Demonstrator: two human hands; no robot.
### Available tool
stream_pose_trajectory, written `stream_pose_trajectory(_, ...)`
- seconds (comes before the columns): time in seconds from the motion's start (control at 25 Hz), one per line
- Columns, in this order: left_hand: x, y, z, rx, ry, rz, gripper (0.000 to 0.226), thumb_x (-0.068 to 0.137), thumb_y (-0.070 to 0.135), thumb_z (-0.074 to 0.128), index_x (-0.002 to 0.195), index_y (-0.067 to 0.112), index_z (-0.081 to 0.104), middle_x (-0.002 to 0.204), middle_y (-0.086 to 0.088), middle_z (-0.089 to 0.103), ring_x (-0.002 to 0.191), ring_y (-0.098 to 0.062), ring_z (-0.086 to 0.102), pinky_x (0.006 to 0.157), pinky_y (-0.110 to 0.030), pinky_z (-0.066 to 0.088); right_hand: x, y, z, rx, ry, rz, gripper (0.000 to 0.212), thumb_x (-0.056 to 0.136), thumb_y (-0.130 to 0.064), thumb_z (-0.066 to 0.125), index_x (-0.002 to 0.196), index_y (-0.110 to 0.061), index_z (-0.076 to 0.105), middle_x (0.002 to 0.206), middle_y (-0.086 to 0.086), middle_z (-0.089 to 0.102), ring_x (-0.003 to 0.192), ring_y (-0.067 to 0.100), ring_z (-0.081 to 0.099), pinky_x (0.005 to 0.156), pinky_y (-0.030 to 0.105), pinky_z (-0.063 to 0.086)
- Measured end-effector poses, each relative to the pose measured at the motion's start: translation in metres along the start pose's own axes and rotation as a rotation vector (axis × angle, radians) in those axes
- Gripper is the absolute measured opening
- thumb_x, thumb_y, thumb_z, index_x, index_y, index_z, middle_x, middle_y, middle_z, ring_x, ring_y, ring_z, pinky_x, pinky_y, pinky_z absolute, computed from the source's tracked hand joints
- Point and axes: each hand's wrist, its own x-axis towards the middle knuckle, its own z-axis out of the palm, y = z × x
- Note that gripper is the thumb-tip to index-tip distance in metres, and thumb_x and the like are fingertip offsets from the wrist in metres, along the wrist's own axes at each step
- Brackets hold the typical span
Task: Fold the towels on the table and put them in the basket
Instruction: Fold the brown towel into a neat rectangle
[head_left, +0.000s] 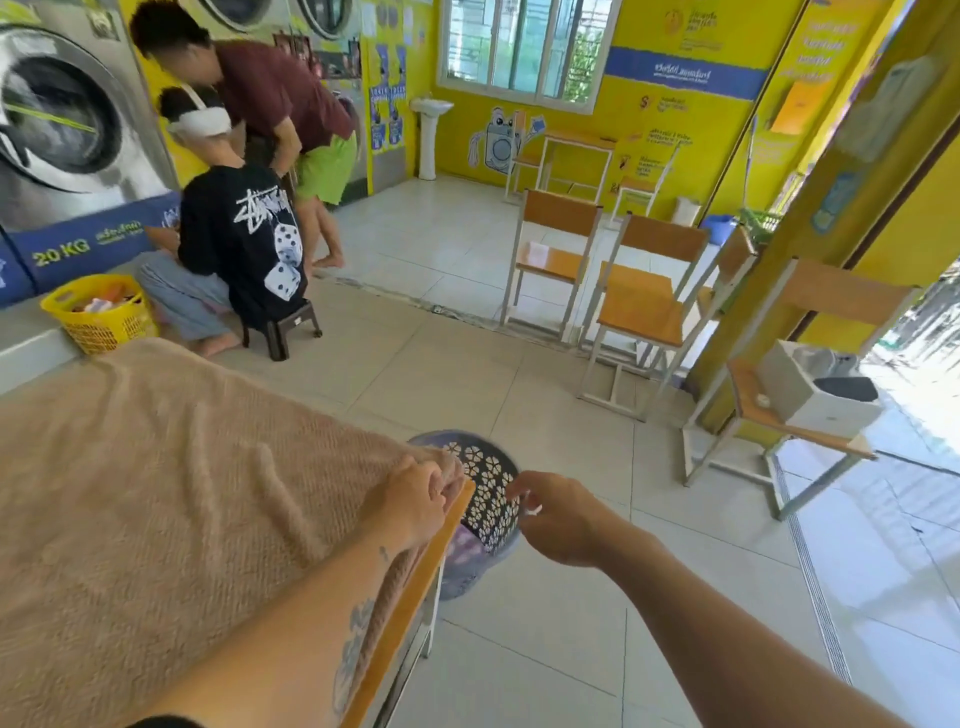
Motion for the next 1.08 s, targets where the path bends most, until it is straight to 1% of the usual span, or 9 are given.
stream_pose_trajectory(0.12,0.035,-0.009,0.018,0.075,-0.076,-0.119,0.059,0.088,0.046,0.058,0.141,0.027,0.039,0.141,0.000,0.032,0.129,-0.022,0.038,0.105,-0.043,0.043,0.061,0.007,-0.003,-0.047,-0.121,-0.023,0.047,0.086,-0.006,0.050,0.130,-0.022,0.056,0.131,0.008,0.058,0.115,0.027,0.056,0.084,0.030,0.048)
stream_pose_trajectory(0.24,0.047,-0.013,0.039,0.165,-0.096,-0.248,0.061,0.084,0.054,0.057,0.137,0.030,0.041,0.142,-0.002,0.030,0.138,-0.027,0.025,0.114,-0.049,0.030,0.118,0.020,0.002,-0.112,-0.239,-0.075,0.048,0.086,-0.007,0.049,0.131,-0.023,0.054,0.133,0.008,0.057,0.112,0.027,0.056,0.083,0.029,0.045)
stream_pose_trajectory(0.36,0.049,-0.008,0.047,0.047,0.068,-0.334,0.010,0.093,0.038,0.054,0.102,0.034,0.053,0.113,0.010,0.047,0.118,-0.019,0.043,0.102,-0.038,0.039,0.168,0.035,0.013,-0.138,-0.370,-0.164,0.044,0.087,-0.008,0.047,0.129,-0.021,0.056,0.129,0.008,0.061,0.097,0.021,0.053,0.080,0.029,0.046)
stream_pose_trajectory(0.44,0.051,0.000,0.041,-0.054,0.149,-0.392,0.016,0.094,0.030,0.055,0.078,0.031,0.051,0.090,0.015,0.051,0.094,-0.012,0.051,0.081,-0.030,0.044,0.195,0.044,0.015,-0.109,-0.429,-0.246,0.046,0.089,-0.009,0.050,0.134,-0.015,0.053,0.131,0.009,0.061,0.102,0.023,0.056,0.083,0.029,0.047)
stream_pose_trajectory(0.52,0.052,0.010,0.045,-0.134,0.165,-0.491,0.025,0.093,0.026,0.056,0.069,0.028,0.049,0.080,0.013,0.053,0.081,-0.010,0.052,0.070,-0.028,0.043,0.217,0.055,0.015,-0.085,-0.504,-0.348,0.059,0.088,-0.014,0.054,0.146,-0.015,0.040,0.142,0.011,0.053,0.122,0.030,0.053,0.095,0.033,0.047)
stream_pose_trajectory(0.6,0.046,0.023,0.054,-0.090,0.156,-0.592,0.020,0.089,0.027,0.058,0.071,0.028,0.052,0.082,0.013,0.055,0.084,-0.013,0.054,0.076,-0.034,0.049,0.229,0.062,0.016,-0.124,-0.567,-0.491,0.065,0.090,-0.016,0.053,0.151,-0.019,0.032,0.145,0.011,0.049,0.129,0.033,0.049,0.099,0.037,0.043)
stream_pose_trajectory(0.72,0.039,0.038,0.072,-0.005,0.162,-0.699,0.008,0.086,0.028,0.061,0.079,0.026,0.058,0.085,0.014,0.056,0.088,-0.014,0.054,0.081,-0.036,0.051,0.235,0.073,0.024,-0.245,-0.631,-0.677,0.056,0.085,-0.018,0.052,0.141,-0.020,0.043,0.132,0.015,0.057,0.120,0.037,0.054,0.095,0.042,0.048)
stream_pose_trajectory(0.92,0.035,0.064,0.088,0.121,0.160,-0.751,0.006,0.087,0.030,0.050,0.089,0.027,0.055,0.095,0.013,0.050,0.095,-0.014,0.044,0.084,-0.032,0.044,0.236,0.082,0.026,-0.209,-0.656,-0.694,0.045,0.080,-0.021,0.049,0.124,-0.019,0.052,0.120,0.016,0.057,0.110,0.037,0.058,0.088,0.040,0.050)
stream_pose_trajectory(1.08,0.040,0.075,0.091,0.020,0.351,-0.774,0.004,0.086,0.028,0.049,0.084,0.027,0.052,0.088,0.014,0.049,0.085,-0.008,0.049,0.078,-0.036,0.049,0.236,0.081,0.024,0.021,-0.666,-0.604,0.052,0.074,-0.032,0.038,0.117,-0.019,0.064,0.113,0.008,0.068,0.106,0.031,0.062,0.086,0.039,0.052)
